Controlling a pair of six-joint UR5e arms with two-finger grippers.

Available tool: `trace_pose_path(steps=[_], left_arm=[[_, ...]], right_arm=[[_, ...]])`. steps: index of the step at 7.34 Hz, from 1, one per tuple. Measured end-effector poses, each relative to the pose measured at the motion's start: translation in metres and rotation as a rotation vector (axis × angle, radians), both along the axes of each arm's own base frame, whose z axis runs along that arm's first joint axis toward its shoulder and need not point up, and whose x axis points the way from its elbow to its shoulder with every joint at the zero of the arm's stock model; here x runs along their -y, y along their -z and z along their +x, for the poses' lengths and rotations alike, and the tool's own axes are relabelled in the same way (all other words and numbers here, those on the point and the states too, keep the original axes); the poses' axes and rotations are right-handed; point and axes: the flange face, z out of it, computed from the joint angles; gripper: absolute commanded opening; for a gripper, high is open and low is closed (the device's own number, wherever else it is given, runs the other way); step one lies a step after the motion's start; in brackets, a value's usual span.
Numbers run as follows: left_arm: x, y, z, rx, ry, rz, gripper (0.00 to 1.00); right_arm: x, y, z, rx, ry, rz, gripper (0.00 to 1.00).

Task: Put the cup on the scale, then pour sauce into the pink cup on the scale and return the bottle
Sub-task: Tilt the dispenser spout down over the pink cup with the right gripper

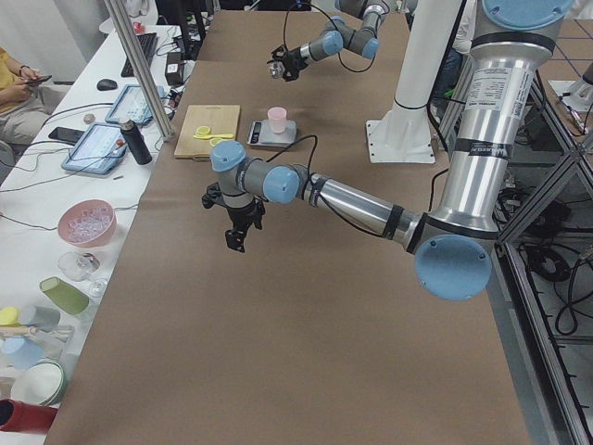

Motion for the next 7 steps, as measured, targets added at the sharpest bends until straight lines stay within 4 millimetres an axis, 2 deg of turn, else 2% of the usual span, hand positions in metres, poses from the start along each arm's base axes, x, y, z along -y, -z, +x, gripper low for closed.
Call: trace_pose_path(steps=[3,7], left_arm=[[0.000,-0.002,-0.001,-0.003,-0.002,-0.002,0.97],[-0.001,-0.004,-0.003,-0.002,0.000,-0.006,0.97]], right_arm=[[0.010,0.010,-0.025,-0.014,-0.007,0.005,0.24],[0.013,0.023,-0.043,-0.071,-0.015,0.010,0.24]])
